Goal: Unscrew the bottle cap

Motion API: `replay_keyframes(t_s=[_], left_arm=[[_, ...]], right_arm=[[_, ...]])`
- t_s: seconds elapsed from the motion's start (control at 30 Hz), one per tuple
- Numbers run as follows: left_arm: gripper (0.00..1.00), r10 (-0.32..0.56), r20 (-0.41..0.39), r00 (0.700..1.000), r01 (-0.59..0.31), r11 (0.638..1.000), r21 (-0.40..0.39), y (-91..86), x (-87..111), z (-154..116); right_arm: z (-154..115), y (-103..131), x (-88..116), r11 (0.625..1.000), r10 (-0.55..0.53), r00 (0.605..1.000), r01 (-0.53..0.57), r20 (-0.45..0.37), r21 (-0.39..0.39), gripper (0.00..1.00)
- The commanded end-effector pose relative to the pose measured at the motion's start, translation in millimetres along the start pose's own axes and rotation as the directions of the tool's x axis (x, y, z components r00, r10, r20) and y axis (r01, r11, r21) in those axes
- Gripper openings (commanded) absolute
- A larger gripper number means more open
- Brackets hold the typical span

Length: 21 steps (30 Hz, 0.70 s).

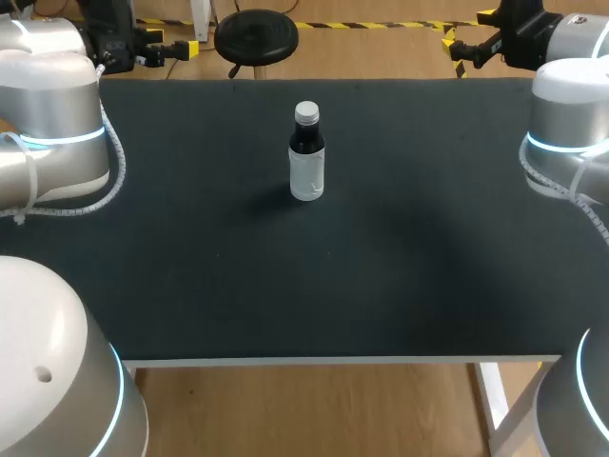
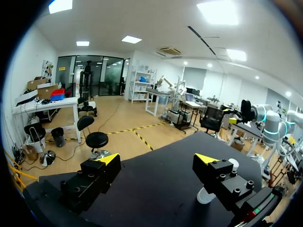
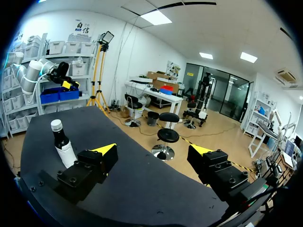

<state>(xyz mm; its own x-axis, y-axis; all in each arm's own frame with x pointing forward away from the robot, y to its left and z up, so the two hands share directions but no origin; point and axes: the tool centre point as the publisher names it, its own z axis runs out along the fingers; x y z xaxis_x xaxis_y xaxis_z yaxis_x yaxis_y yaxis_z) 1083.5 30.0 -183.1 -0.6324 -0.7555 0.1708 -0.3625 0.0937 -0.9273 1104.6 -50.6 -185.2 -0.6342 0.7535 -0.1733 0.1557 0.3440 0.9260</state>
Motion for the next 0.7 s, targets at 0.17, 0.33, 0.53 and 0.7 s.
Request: replay_keyframes(t_s=[0.17, 0.33, 0.53, 0.7], left_arm=[[1.0, -0.001, -0.001, 1.0, 0.001, 1.0, -0.004, -0.9, 0.1, -0.4], [1.0, -0.001, -0.001, 1.0, 0.001, 1.0, -0.004, -0.9, 0.1, -0.4], [1.0, 0.035, -0.081, 0.996, -0.033, 0.999, 0.024, 0.4, 1.8, 0.7], [1.0, 0.157, -0.218, 0.963, -0.137, 0.985, 0.104, 2.5, 11.3, 1.8]], right_arm=[[-0.1, 0.1, 0.1, 1.0, 0.0, 1.0, 0.0, 0.0, 0.0, 1.0], [-0.1, 0.1, 0.1, 1.0, 0.0, 1.0, 0.0, 0.0, 0.0, 1.0], [-0.1, 0.1, 0.1, 1.0, 0.0, 1.0, 0.0, 0.0, 0.0, 1.0], [-0.1, 0.1, 0.1, 1.0, 0.0, 1.0, 0.0, 0.0, 0.0, 1.0]])
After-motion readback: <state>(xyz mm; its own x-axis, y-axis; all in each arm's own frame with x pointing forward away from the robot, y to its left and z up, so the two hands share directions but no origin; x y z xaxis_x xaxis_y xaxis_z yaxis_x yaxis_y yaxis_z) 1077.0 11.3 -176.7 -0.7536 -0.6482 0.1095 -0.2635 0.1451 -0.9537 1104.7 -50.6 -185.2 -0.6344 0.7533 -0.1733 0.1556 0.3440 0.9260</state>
